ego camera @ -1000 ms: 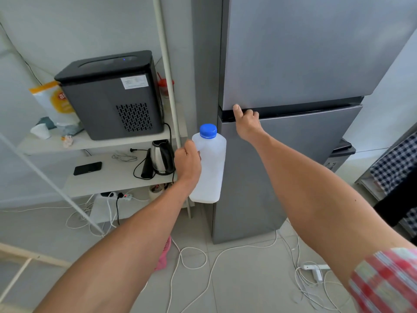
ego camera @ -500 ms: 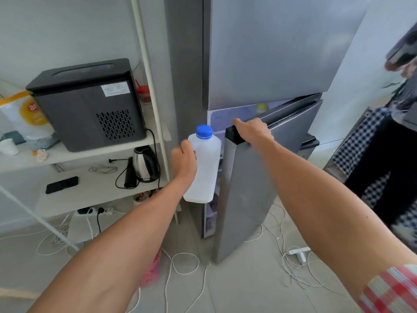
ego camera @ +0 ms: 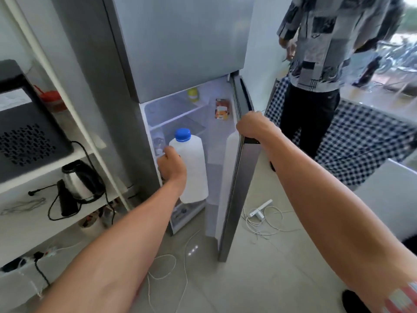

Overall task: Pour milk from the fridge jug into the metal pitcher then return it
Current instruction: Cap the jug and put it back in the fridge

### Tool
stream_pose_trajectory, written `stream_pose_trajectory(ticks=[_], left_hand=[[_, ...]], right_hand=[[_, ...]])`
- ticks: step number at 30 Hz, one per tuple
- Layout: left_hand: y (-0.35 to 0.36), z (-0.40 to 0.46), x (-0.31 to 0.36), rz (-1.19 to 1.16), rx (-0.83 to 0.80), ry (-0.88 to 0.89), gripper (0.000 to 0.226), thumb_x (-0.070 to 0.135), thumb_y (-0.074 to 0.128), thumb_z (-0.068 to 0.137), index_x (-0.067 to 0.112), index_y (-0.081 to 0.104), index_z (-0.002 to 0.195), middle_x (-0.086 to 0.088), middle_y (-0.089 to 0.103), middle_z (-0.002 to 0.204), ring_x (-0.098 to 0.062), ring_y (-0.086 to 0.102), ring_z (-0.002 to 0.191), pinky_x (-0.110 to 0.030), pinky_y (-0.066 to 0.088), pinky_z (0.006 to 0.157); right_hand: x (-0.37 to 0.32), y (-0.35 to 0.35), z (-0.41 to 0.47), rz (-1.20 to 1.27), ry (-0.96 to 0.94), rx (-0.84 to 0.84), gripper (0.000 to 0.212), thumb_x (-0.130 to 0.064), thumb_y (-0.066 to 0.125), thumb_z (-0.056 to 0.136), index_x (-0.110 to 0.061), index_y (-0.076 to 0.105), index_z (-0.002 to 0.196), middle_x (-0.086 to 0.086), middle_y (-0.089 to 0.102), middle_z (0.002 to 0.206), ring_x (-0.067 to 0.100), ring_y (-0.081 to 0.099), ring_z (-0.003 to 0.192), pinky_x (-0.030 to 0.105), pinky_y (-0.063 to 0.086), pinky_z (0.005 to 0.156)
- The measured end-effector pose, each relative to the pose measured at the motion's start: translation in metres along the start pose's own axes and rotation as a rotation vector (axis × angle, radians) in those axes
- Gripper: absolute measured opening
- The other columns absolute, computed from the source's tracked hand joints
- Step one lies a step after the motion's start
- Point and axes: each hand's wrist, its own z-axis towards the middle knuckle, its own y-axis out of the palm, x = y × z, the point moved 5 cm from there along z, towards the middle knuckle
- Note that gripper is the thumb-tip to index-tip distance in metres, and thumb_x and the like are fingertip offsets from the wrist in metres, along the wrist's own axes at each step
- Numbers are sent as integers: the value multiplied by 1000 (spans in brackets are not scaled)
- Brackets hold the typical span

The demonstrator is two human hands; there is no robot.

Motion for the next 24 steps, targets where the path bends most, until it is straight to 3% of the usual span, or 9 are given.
stream_pose_trajectory(ticks=[4, 9, 13, 16, 19, 24], left_hand=[[29, -20, -11, -43, -77, -85, 36, 42, 37, 89, 17, 49, 66, -1, 56, 62, -23, 52, 61, -35, 43, 62], [64, -49, -20, -180, -85, -143, 42, 31, 34, 105, 21, 40, 65, 6, 49, 51, -11, 43, 48, -23, 38, 52], [88, -59, -38, -268, -46, -254, 43, 31, 38, 103, 19, 46, 63, 4, 53, 55, -15, 48, 52, -23, 41, 55], [106, -61, -60, -333, -32, -339, 43, 38, 39, 102, 18, 58, 69, 2, 63, 64, -19, 55, 60, -21, 45, 59], [127, -64, -80, -417, -14, -401, 43, 44, 41, 102, 19, 64, 75, 2, 66, 67, -18, 59, 62, -20, 47, 56], [166, -57, -124, -507, 60, -482, 40, 41, 43, 99, 17, 72, 88, -1, 75, 74, -25, 71, 74, -25, 54, 60]], right_hand=[[47, -10, -5, -41, 96, 32, 49, -3, 34, 98, 2, 41, 146, 22, 30, 155, 46, 39, 134, 55, 40, 104], [98, -22, 3, -18, 97, 68, 45, -8, 39, 96, -2, 47, 139, 17, 39, 145, 48, 41, 127, 55, 40, 96], [120, -26, 2, -9, 109, 193, 40, -16, 44, 99, -4, 46, 137, 17, 48, 141, 46, 46, 126, 52, 40, 100], [133, -26, 4, -42, 45, 405, 32, -21, 39, 99, -4, 57, 120, 18, 62, 124, 44, 56, 113, 48, 43, 88], [142, -25, 8, -121, -25, 591, 33, -27, 36, 101, -6, 63, 100, 17, 71, 100, 41, 65, 93, 39, 37, 69], [156, -25, 19, -218, -45, 666, 31, -30, 37, 99, -10, 59, 88, 11, 70, 81, 35, 67, 71, 33, 30, 56]])
